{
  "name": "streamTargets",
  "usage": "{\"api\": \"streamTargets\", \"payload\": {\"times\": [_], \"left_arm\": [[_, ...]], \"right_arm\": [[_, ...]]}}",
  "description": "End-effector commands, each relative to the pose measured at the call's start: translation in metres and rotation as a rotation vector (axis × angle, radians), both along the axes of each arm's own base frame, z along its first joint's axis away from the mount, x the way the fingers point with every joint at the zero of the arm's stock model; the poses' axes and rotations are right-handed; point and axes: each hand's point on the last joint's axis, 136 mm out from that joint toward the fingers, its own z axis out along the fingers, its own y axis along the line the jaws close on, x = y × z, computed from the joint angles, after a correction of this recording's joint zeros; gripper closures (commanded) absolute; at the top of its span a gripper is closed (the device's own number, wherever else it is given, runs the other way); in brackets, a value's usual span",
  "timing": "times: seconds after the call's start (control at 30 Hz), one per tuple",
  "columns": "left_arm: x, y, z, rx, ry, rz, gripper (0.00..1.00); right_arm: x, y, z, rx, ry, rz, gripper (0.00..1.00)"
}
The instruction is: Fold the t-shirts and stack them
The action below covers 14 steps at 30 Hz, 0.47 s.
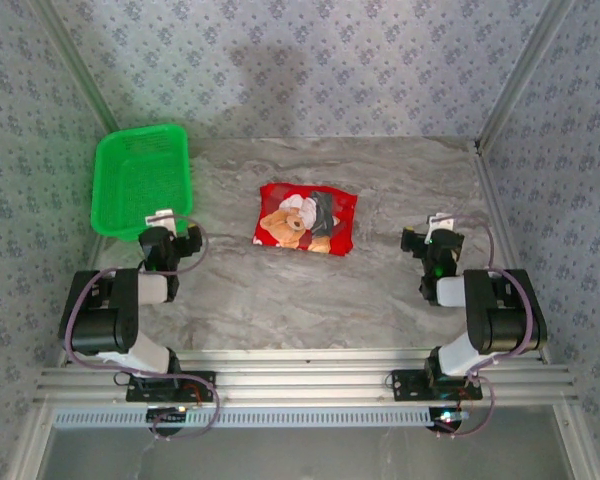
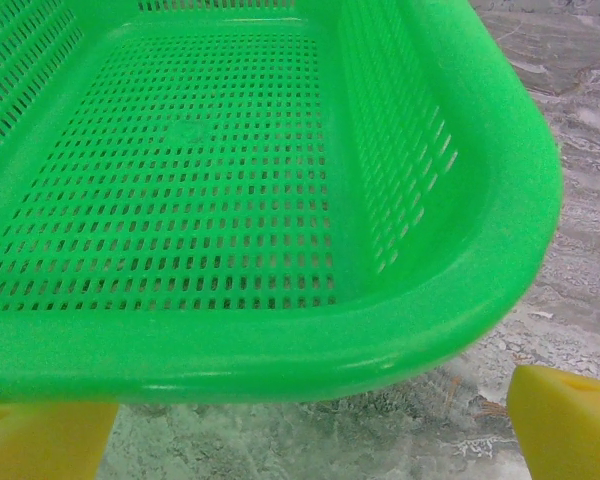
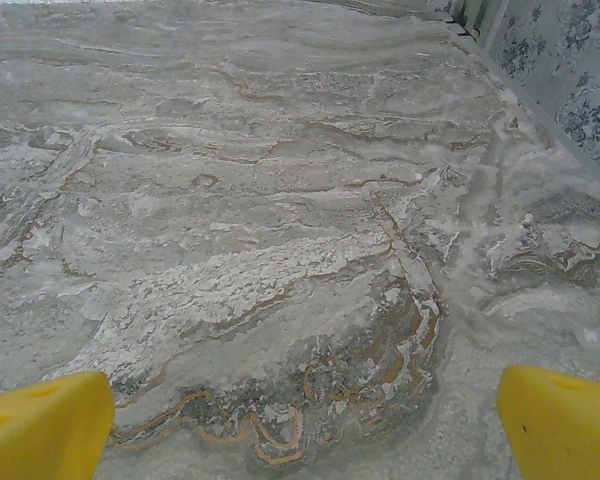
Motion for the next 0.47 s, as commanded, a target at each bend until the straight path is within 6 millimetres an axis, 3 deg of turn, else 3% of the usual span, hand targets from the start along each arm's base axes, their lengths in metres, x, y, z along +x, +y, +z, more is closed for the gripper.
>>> {"api": "streamTargets", "payload": {"times": [0.0,0.43], "left_arm": [[0.0039,-0.0023,0.0072,0.010,-0.029,-0.017,0.00],[0.0039,-0.0024,0.0074,0.010,-0.030,-0.017,0.00]], "right_arm": [[0.0081,0.0030,0.0102,-0.008,-0.025,0.032,0.00],[0.0085,0.0046,0.0090,0.006,-0.023,0.054,0.00]]}}
